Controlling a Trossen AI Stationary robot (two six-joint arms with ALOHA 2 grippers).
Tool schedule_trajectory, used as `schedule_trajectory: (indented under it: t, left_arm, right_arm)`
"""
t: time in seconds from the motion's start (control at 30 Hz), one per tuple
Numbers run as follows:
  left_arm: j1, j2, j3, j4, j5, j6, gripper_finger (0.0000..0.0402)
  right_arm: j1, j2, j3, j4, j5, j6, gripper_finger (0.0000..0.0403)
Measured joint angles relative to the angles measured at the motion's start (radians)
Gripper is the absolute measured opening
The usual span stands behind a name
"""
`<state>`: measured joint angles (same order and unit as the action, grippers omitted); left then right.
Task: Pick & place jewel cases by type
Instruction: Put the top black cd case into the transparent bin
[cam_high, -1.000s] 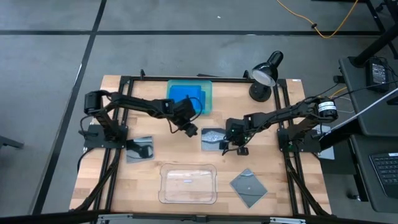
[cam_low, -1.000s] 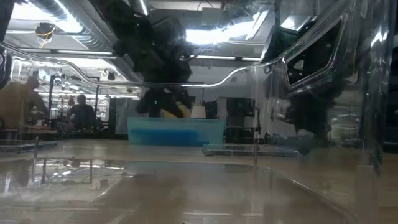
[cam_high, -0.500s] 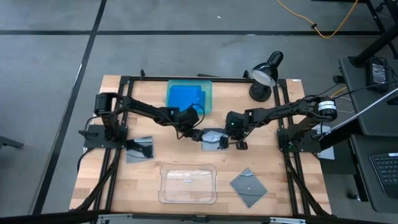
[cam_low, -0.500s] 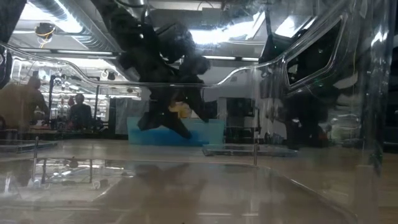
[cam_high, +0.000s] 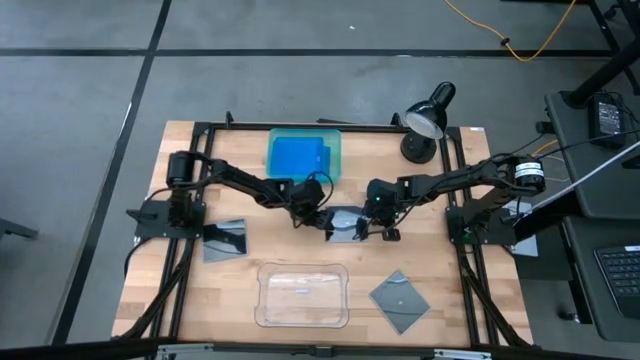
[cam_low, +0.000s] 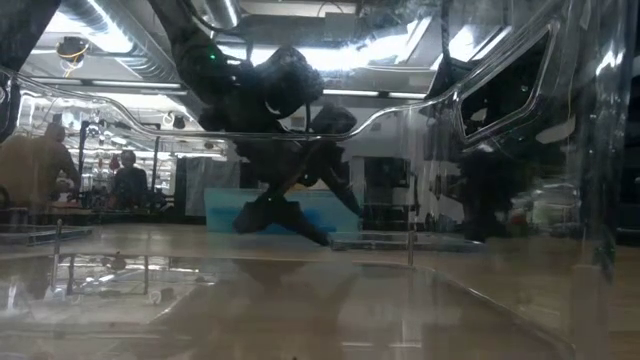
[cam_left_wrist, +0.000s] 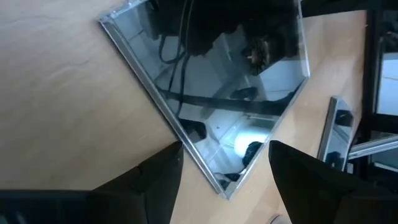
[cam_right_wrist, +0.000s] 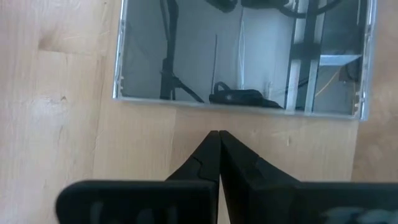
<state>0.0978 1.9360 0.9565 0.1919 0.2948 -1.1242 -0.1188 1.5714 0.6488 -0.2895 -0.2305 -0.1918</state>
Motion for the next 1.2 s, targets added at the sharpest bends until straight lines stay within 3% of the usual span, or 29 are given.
schedule_trajectory:
  t: [0.3,0.67,1.2]
  left_arm:
    - [-0.001,0.030,-0.005,0.120,-0.012,-0.046,0.0231]
    - [-0.003,0.026,-0.009,0.155,-0.025,-0.004,0.0224]
    - [-0.018,-0.138,0.000,0.090,-0.069,0.066,0.0223]
  right_arm:
    - [-0.014,0.001,-0.002,0.024,-0.018,-0.024,0.0010]
    - [-0.044,0.003,-0.004,0.026,-0.052,-0.053,0.0010]
    - [-0.044,0.004,-0.004,0.030,-0.053,-0.077,0.0010]
